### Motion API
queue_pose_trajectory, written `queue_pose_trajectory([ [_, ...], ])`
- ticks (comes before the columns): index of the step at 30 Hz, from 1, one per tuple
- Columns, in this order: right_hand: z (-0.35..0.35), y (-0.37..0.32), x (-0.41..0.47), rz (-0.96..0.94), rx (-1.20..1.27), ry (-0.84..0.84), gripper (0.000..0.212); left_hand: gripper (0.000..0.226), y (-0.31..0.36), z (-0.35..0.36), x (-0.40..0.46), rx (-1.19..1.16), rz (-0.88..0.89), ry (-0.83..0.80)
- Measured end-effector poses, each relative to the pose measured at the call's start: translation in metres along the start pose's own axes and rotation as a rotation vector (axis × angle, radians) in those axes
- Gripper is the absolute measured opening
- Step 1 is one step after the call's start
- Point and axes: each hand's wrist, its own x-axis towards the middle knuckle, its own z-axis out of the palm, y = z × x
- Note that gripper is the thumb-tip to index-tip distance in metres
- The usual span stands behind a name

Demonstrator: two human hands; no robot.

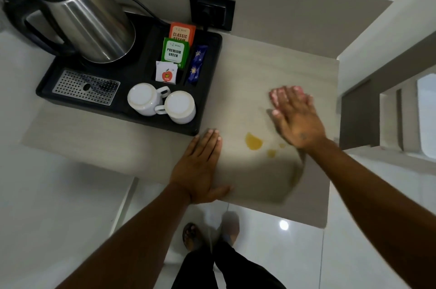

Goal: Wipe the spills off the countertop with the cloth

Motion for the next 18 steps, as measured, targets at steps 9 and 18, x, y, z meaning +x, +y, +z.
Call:
queue_pose_trajectory([
  [9, -0.008, 0.028, 0.015, -0.067, 0.023, -0.010, 0.065, 0.117, 0.000, -0.001, 0.000, 0.026, 0.013, -0.023],
  [18, 0.009, 0.010, -0.094, 0.097, 0.073, 0.048, 0.066, 0.117, -0.002, 0.001, 0.001, 0.027, 0.008, -0.009],
])
